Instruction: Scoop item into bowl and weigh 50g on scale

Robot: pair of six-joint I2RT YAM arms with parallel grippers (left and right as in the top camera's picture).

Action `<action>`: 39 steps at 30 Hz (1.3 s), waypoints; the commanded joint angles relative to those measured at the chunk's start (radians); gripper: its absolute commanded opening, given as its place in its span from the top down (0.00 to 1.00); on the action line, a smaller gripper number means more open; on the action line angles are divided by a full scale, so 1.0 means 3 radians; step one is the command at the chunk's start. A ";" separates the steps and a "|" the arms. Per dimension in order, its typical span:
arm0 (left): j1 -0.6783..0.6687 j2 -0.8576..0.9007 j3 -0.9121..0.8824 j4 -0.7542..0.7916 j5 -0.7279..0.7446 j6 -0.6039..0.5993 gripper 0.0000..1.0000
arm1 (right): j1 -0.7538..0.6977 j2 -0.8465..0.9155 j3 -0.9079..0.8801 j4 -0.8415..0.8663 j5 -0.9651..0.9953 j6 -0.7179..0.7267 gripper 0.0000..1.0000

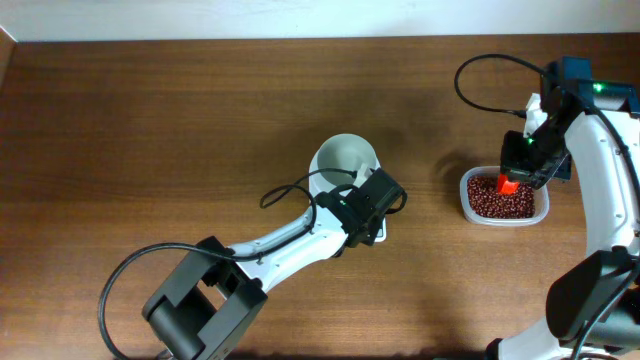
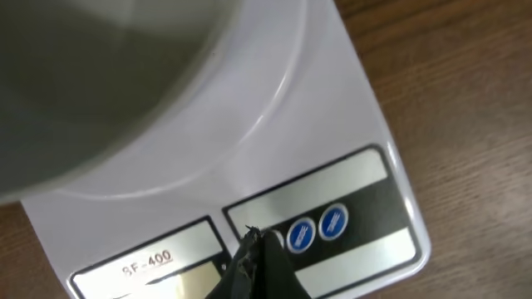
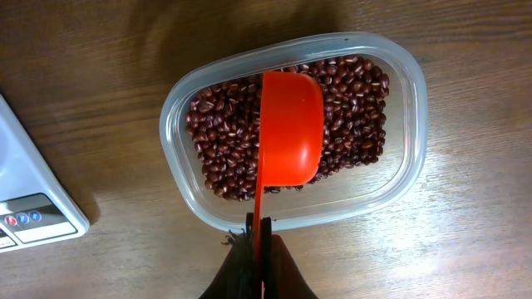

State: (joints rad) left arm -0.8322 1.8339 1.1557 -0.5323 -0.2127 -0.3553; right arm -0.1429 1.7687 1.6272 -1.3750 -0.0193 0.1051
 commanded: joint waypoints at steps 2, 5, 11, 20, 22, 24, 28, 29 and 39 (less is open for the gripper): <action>-0.0019 0.0058 0.0043 -0.0191 0.0047 0.0195 1.00 | -0.0008 -0.0024 0.0069 0.0009 -0.0020 0.0011 0.96; -0.0019 0.0072 0.0043 -0.0193 0.0048 0.0217 1.00 | -0.0008 -0.0024 0.0069 0.0008 -0.0020 0.0011 0.96; -0.0019 0.0151 0.0043 -0.0148 0.0085 0.0217 1.00 | -0.0008 -0.0024 0.0069 0.0009 -0.0020 0.0011 0.96; -0.0019 0.0151 0.0043 -0.0028 0.0070 0.0219 1.00 | -0.0008 -0.0024 0.0069 0.0008 -0.0022 0.0011 0.96; -0.0019 0.0151 0.0043 -0.0013 0.0070 0.0219 1.00 | -0.0008 -0.0024 0.0069 0.0008 -0.0022 0.0011 0.96; -0.0019 0.0151 0.0043 -0.0018 0.0070 0.0219 1.00 | -0.0008 -0.0024 0.0069 0.0006 -0.0022 0.0011 0.96; -0.0019 0.0151 0.0043 -0.0022 0.0071 0.0219 1.00 | -0.0008 -0.0024 0.0069 0.0008 -0.0022 0.0011 0.96; -0.0019 0.0151 0.0043 -0.0022 0.0071 0.0219 1.00 | -0.0008 -0.0024 0.0069 0.0008 -0.0022 0.0011 0.96; -0.0017 0.0197 0.0043 -0.0025 0.0111 0.0219 1.00 | -0.0008 -0.0024 0.0069 0.0004 -0.0020 0.0011 0.96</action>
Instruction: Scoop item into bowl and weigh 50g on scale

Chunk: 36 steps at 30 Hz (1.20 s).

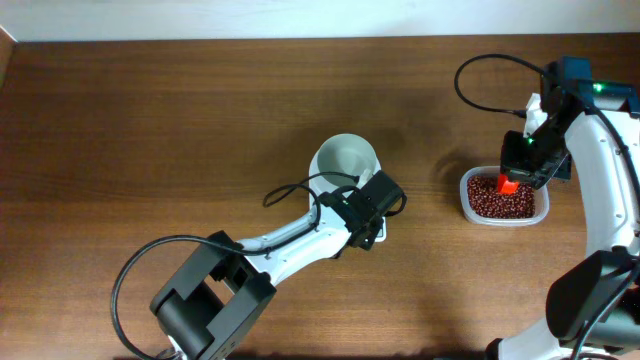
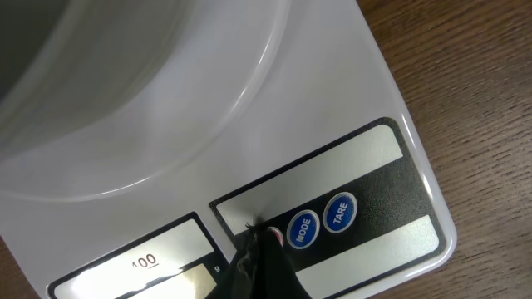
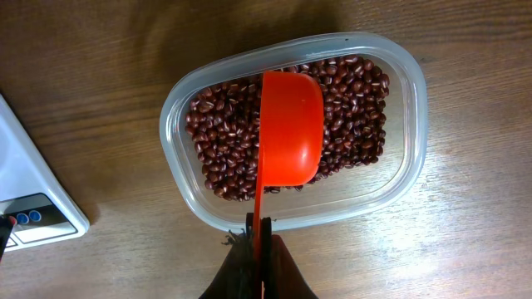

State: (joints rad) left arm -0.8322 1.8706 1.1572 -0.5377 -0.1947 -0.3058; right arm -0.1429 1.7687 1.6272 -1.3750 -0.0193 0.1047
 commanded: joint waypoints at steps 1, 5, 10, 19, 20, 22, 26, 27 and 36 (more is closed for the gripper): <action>-0.0015 0.0098 0.0038 -0.0004 0.0070 0.0052 1.00 | -0.0008 -0.0024 0.0069 -0.0001 -0.0020 0.0013 0.96; -0.0009 0.0117 0.0038 -0.0005 0.0086 0.0053 1.00 | -0.0008 -0.0024 0.0069 -0.0001 -0.0020 0.0013 0.96; 0.0001 0.0168 0.0038 0.0001 0.0131 0.0052 1.00 | -0.0008 -0.0024 0.0069 -0.0004 -0.0020 0.0011 0.96; 0.0139 0.0197 0.0038 -0.0009 0.0327 0.0050 1.00 | -0.0008 -0.0024 0.0069 -0.0029 -0.0020 0.0011 0.96; 0.0139 0.0198 0.0038 -0.0024 0.0323 0.0027 1.00 | -0.0008 -0.0024 0.0069 -0.0031 -0.0020 0.0011 0.96; 0.0139 0.0205 0.0038 -0.0031 0.0313 0.0027 1.00 | -0.0008 -0.0024 0.0069 -0.0031 -0.0020 0.0011 0.96; 0.0137 0.0242 0.0084 -0.0078 0.0313 0.0025 1.00 | -0.0008 -0.0024 0.0069 -0.0029 -0.0020 0.0011 0.96; 0.0135 0.0242 0.0095 -0.0083 0.0314 0.0027 1.00 | -0.0008 -0.0024 0.0069 -0.0029 -0.0020 0.0011 0.96; 0.0126 -0.0161 0.0409 -0.0362 0.0341 0.0103 1.00 | -0.0008 -0.0024 0.0069 0.0011 -0.0020 0.0011 0.96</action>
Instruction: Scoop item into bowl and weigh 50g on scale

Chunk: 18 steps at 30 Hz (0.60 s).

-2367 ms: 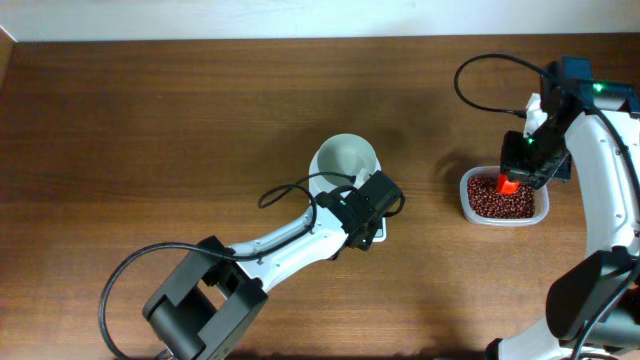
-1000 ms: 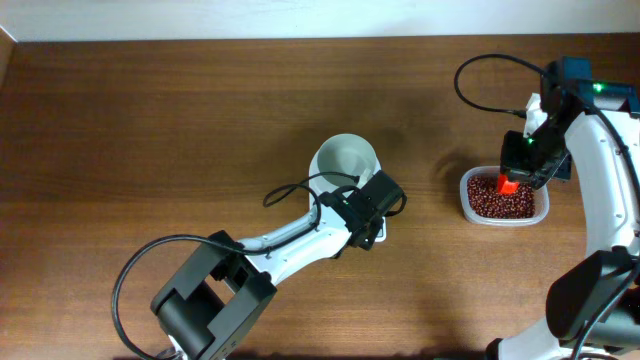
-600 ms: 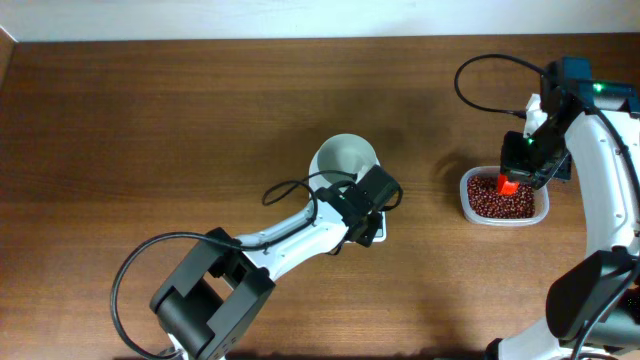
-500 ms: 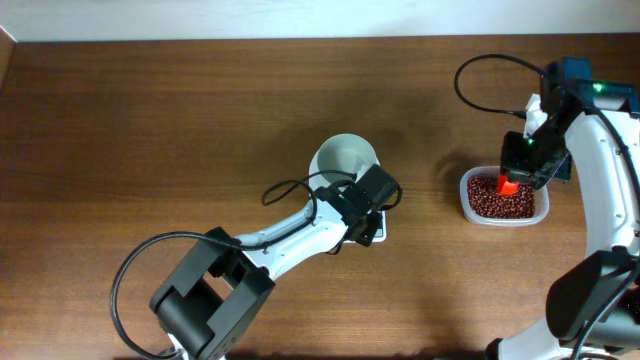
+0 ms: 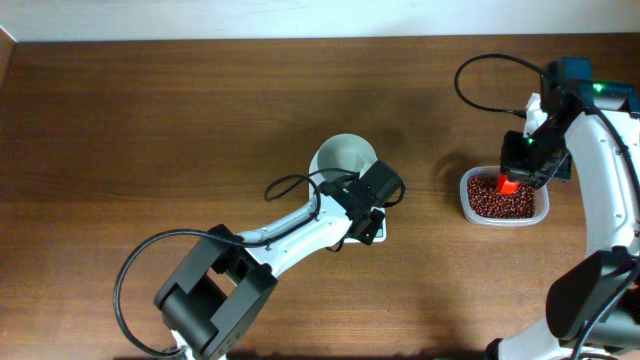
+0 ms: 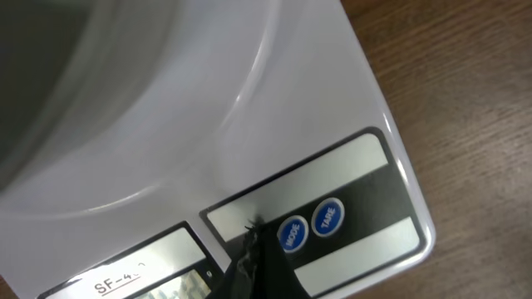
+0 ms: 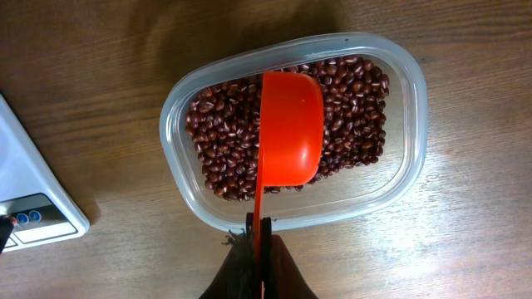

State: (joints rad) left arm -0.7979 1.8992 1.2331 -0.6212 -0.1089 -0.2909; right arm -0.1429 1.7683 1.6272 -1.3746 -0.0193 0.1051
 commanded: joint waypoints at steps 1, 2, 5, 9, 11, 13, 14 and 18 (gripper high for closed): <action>0.0011 -0.0390 0.0215 -0.0181 0.0055 0.0053 1.00 | -0.0008 -0.0023 0.0069 0.0008 -0.0020 0.0011 0.96; 0.0018 -0.0496 0.0259 -0.0261 0.0053 0.0055 1.00 | -0.0008 -0.0023 0.0069 0.0003 -0.0025 0.0011 0.96; 0.0093 -0.0889 0.0406 -0.0576 0.0051 0.0057 1.00 | -0.0008 -0.0023 0.0069 -0.0018 -0.0084 0.0011 0.96; 0.0318 -0.1217 0.0467 -0.0729 0.0051 0.0083 1.00 | -0.0008 -0.0023 0.0069 -0.0032 -0.0084 0.0011 0.96; 0.0579 -0.1335 0.0488 -0.0724 0.0050 0.0106 1.00 | -0.0008 -0.0023 0.0069 -0.0041 -0.0084 0.0013 0.96; 0.0946 -0.1429 0.0528 -0.0685 0.0052 0.0106 1.00 | -0.0008 -0.0023 0.0069 -0.0041 -0.0083 0.0015 0.96; 0.1081 -0.1450 0.0538 -0.0659 0.0052 0.0104 1.00 | -0.0008 -0.0023 0.0069 -0.0041 -0.0084 0.0024 0.96; 0.1855 -0.1451 0.0543 -0.0205 0.0017 0.0103 1.00 | -0.0008 -0.0023 0.0069 0.0010 -0.0083 0.0024 0.96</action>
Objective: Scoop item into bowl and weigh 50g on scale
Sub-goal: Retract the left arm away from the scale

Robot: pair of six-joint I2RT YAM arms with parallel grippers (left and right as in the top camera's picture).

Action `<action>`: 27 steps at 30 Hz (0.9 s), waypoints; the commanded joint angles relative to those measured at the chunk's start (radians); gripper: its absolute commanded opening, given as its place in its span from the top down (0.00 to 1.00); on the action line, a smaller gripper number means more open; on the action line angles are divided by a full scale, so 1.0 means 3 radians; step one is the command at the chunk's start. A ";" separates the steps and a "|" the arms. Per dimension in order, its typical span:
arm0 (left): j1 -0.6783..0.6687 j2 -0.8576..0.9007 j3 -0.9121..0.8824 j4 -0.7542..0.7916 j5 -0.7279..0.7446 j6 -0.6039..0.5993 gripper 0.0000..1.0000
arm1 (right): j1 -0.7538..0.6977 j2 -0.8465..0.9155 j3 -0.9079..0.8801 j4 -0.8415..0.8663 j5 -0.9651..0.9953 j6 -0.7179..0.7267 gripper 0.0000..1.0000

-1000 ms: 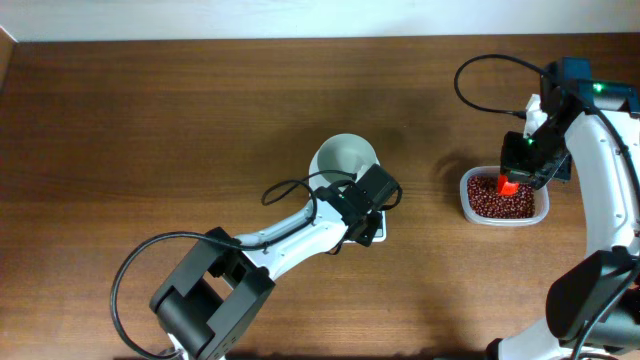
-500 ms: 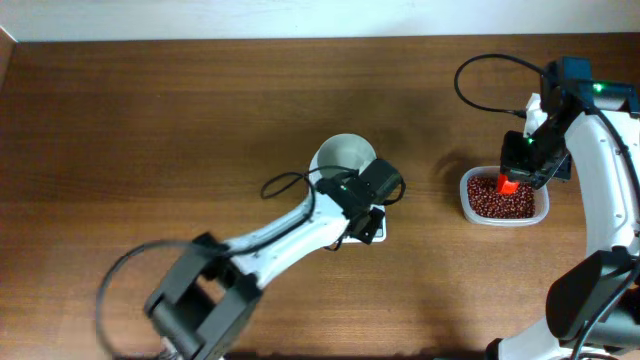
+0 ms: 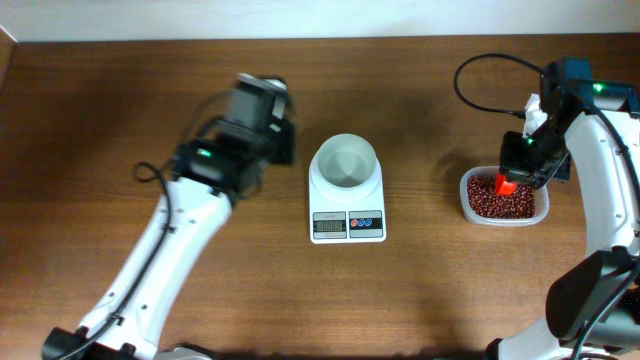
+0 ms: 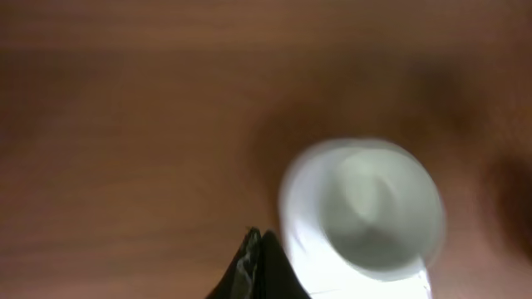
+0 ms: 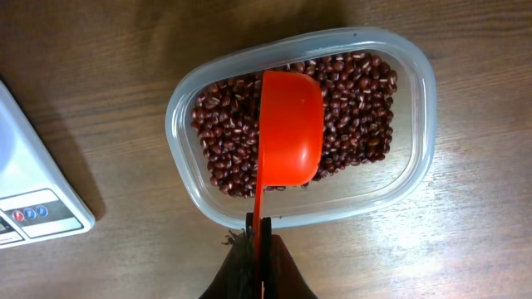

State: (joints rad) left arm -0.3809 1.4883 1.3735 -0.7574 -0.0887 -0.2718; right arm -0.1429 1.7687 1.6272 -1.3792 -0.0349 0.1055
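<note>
A white bowl (image 3: 346,161) stands on the white scale (image 3: 347,226) mid-table, its display lit. My left gripper (image 4: 259,237) is shut and empty, raised well to the left of the scale; its view is blurred, with the bowl (image 4: 378,206) at lower right. My right gripper (image 5: 258,223) is shut on the handle of a red scoop (image 5: 290,126), which hangs over a clear container (image 5: 424,124) of red beans (image 5: 224,154). The overhead view shows that scoop (image 3: 507,184) and container (image 3: 504,219) at the right.
The scale's corner with its buttons (image 5: 25,213) lies left of the bean container. Black cables loop off both arms. The table's far edge meets a white wall.
My left gripper was down at the scale's button panel; now the arm is raised and far to the left of the scale. The scale's display shows lit. My right gripper has barely shifted.
My left gripper's shut tip stayed at the scale's panel, beside the MODE and TARE buttons, through all three earlier moments. Now it is away to the left. My right gripper held the red scoop over the beans throughout.
</note>
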 commanded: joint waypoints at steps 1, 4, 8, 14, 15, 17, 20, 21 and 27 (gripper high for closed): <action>0.0744 -0.0080 0.0075 0.0490 -0.0140 0.0038 1.00 | -0.0008 -0.0024 0.0069 0.0038 -0.0031 0.0023 0.96; 0.1156 -0.0041 0.0075 0.0866 -0.0264 0.0038 1.00 | -0.0008 -0.0024 0.0069 0.0071 -0.0031 0.0023 0.96; 0.1708 0.0062 0.0075 0.1297 -0.0317 0.0037 1.00 | -0.0008 -0.0024 0.0069 0.0114 -0.0028 0.0022 0.96; 0.2232 0.0342 0.0075 0.1464 -0.0319 -0.0102 1.00 | -0.0008 -0.0024 0.0069 0.0111 -0.0028 0.0019 0.96; 0.2303 0.0415 0.0075 0.1475 -0.0318 -0.0122 1.00 | -0.0008 -0.0024 0.0069 0.0112 -0.0017 0.0019 0.96; 0.2375 0.0497 0.0075 0.1474 -0.0312 -0.0252 1.00 | -0.0008 -0.0024 0.0069 0.0114 -0.0015 0.0019 0.96; 0.2411 0.0615 0.0075 0.1489 -0.0304 -0.0277 1.00 | -0.0008 -0.0024 0.0069 0.0113 -0.0015 0.0019 0.96; 0.2410 0.0641 0.0075 0.1488 -0.0303 -0.0278 1.00 | -0.0009 -0.0024 0.0069 0.0112 -0.0015 0.0019 0.96; 0.2410 0.0649 0.0075 0.1296 -0.0022 -0.0275 1.00 | -0.0076 -0.0025 0.0088 -0.0004 0.0306 0.0018 0.96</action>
State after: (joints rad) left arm 0.3401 1.6775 1.3846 -0.3256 -0.1612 -0.3412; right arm -0.1436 1.7683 1.6272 -1.3563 0.0013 0.1051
